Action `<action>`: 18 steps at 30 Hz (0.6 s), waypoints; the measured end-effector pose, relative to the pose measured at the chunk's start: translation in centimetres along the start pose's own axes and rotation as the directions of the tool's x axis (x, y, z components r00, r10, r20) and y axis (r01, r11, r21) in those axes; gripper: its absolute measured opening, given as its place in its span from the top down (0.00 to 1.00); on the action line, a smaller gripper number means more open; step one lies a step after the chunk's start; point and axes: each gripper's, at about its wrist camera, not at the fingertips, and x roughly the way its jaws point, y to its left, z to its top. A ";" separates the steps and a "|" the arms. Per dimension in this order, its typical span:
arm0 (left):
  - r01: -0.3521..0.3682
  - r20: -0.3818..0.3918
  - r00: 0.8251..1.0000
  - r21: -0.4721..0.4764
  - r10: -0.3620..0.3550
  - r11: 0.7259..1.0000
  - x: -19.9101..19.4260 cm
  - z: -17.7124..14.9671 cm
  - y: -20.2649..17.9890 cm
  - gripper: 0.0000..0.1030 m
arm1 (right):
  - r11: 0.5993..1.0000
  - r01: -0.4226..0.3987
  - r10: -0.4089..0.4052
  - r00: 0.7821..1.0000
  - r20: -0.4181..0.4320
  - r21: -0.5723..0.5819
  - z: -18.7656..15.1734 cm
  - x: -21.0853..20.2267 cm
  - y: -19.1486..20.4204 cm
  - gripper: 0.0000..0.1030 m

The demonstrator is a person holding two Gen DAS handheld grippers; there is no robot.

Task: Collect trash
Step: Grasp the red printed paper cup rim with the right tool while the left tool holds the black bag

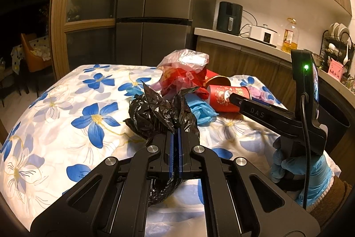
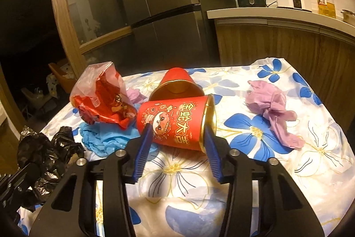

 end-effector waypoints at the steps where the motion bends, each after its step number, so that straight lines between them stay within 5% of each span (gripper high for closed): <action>1: 0.000 -0.001 1.000 0.000 0.000 1.000 0.0 0.0 0.0 0.98 | 1.000 -0.007 0.007 1.000 -0.003 0.001 0.0 0.0 0.0 0.62; 12: -0.008 0.009 1.000 0.008 0.008 1.000 -0.7 0.0 -0.5 0.98 | 0.995 -0.080 0.080 0.997 0.001 -0.054 -0.4 -1.6 1.3 0.95; 18: -0.010 0.025 1.000 0.013 0.010 1.000 -1.6 0.1 -0.9 0.98 | 0.994 -0.065 0.069 0.996 0.048 -0.085 -0.4 -4.4 1.9 0.95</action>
